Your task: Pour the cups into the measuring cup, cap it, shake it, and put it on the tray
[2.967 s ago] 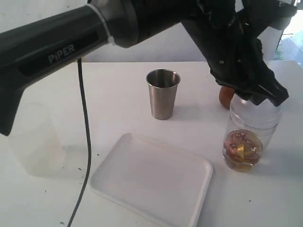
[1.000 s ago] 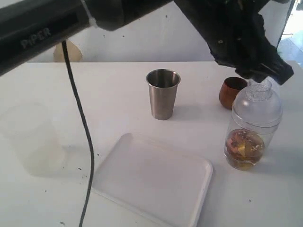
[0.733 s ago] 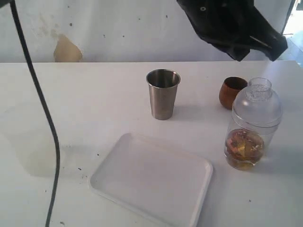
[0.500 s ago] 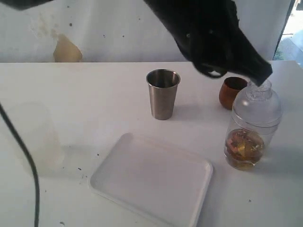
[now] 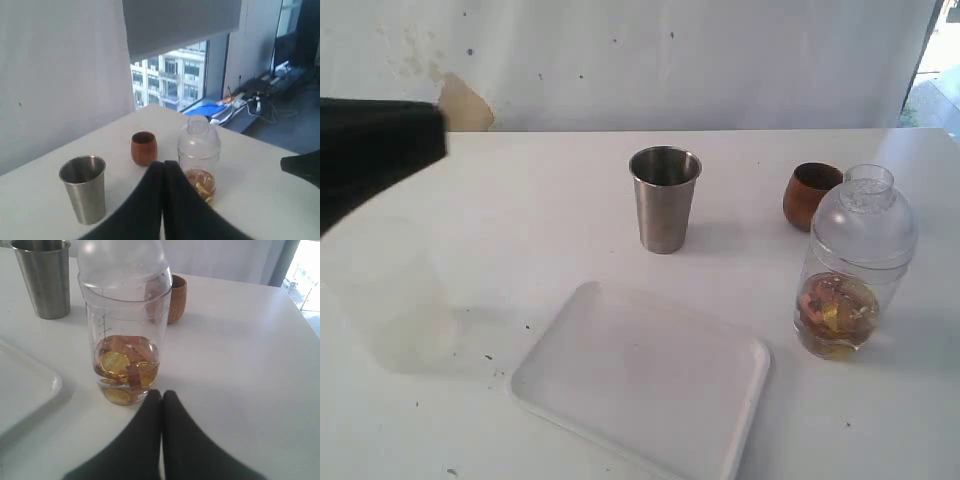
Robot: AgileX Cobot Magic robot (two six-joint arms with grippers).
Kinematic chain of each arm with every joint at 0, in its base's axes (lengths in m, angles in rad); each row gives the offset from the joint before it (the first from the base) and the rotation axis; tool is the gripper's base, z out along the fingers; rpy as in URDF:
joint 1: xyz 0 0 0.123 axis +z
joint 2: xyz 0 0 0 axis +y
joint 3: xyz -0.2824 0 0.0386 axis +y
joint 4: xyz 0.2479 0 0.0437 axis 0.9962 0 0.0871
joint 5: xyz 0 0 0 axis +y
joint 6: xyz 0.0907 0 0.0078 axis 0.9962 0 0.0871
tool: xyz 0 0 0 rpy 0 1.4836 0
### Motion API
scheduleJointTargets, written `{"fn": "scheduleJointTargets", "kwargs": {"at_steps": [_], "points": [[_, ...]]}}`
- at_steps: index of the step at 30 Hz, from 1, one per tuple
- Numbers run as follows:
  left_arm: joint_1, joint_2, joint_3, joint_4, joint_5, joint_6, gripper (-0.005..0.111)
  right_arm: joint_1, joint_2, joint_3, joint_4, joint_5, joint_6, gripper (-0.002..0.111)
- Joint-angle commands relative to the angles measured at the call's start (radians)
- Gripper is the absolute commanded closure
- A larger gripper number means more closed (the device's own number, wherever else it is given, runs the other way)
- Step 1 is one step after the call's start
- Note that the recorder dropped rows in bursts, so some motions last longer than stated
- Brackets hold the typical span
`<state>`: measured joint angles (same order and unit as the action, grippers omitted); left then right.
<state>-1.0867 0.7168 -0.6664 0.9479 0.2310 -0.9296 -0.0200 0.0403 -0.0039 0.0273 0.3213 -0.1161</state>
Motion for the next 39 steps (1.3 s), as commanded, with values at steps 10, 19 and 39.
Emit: {"fn": "scheduleJointTargets", "kwargs": {"at_steps": [10, 19, 39], "points": [[-0.004, -0.508, 0.208, -0.002, 0.032, -0.012, 0.107, 0.002, 0.004, 0.004, 0.003, -0.009, -0.004, 0.108], [-0.004, -0.551, 0.216, -0.02, 0.05, -0.014, 0.107, 0.002, 0.004, 0.004, 0.003, -0.009, -0.004, 0.108], [0.005, -0.57, 0.216, -0.178, 0.079, 0.154, 0.107, 0.002, 0.004, 0.004, 0.003, -0.009, -0.004, 0.108]]}}
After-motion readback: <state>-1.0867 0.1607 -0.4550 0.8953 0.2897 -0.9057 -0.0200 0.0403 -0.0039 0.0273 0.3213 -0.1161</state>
